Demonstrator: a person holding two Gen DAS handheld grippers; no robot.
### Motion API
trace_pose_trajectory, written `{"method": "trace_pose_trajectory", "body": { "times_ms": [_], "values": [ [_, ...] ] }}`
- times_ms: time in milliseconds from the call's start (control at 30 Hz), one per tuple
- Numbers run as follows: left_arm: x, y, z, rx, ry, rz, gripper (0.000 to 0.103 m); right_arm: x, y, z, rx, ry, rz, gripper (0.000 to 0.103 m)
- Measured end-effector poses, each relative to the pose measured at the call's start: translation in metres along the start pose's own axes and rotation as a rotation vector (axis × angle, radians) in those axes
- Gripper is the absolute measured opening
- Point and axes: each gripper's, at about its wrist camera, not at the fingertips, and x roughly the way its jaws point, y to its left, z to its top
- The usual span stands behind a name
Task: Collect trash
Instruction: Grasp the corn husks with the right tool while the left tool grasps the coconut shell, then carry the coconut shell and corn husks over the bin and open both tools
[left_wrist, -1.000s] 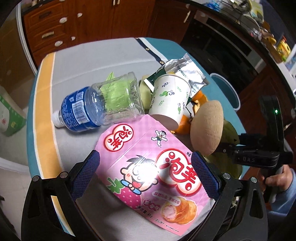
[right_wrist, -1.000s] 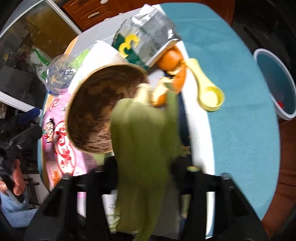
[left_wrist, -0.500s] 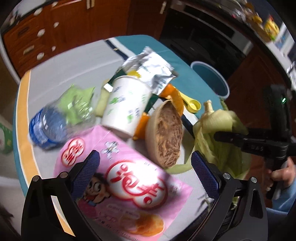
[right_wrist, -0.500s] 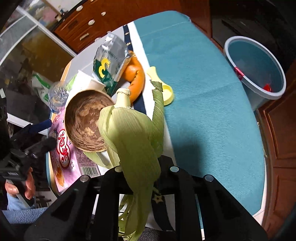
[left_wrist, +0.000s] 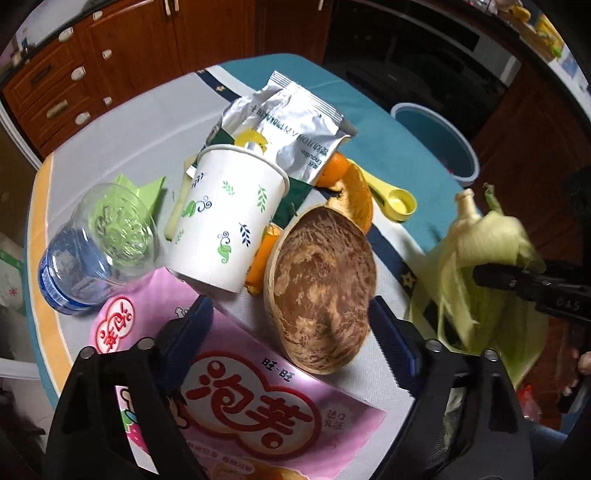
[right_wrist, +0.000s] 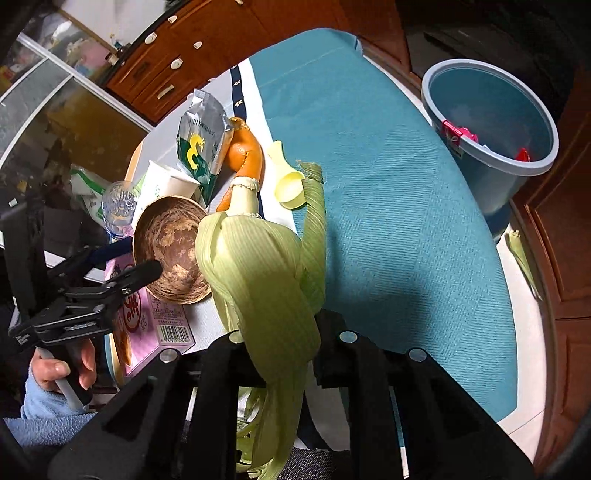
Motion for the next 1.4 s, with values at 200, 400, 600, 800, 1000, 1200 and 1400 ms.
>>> {"method": "trace_pose_trajectory", "body": {
  "times_ms": [200,400,600,800,1000,1200,1400],
  "values": [
    [0.009,-0.019,-0.003,0.053,0.033,0.030,0.040,-0.001,-0.007,-0.003,0.019,-0.005,0.015,0.015],
    [0.018,-0.026,-0.007,0.054,0.054,0.033,0.008,-0.002,-0.018,-0.006,0.046,-0.011,0.033,0.015],
    [-0.007,-0.040,-0.002,0.097,-0.002,0.063,0.005,-0.012,-0.029,-0.004,0.065,-0.034,0.076,0.015],
    [-0.035,-0.049,0.011,0.120,-0.046,0.079,0.005,-0.026,-0.038,0.004,0.063,-0.079,0.094,0.015],
    [-0.039,-0.072,0.051,0.175,-0.076,0.073,0.005,-0.054,-0.063,0.025,0.101,-0.160,0.095,0.015],
    [-0.036,-0.110,0.107,0.246,-0.116,0.037,0.005,-0.116,-0.089,0.063,0.109,-0.313,0.031,0.015],
    [-0.014,-0.161,0.170,0.290,-0.135,-0.041,0.005,-0.145,-0.132,0.109,0.145,-0.382,-0.081,0.015]
  ]
}}
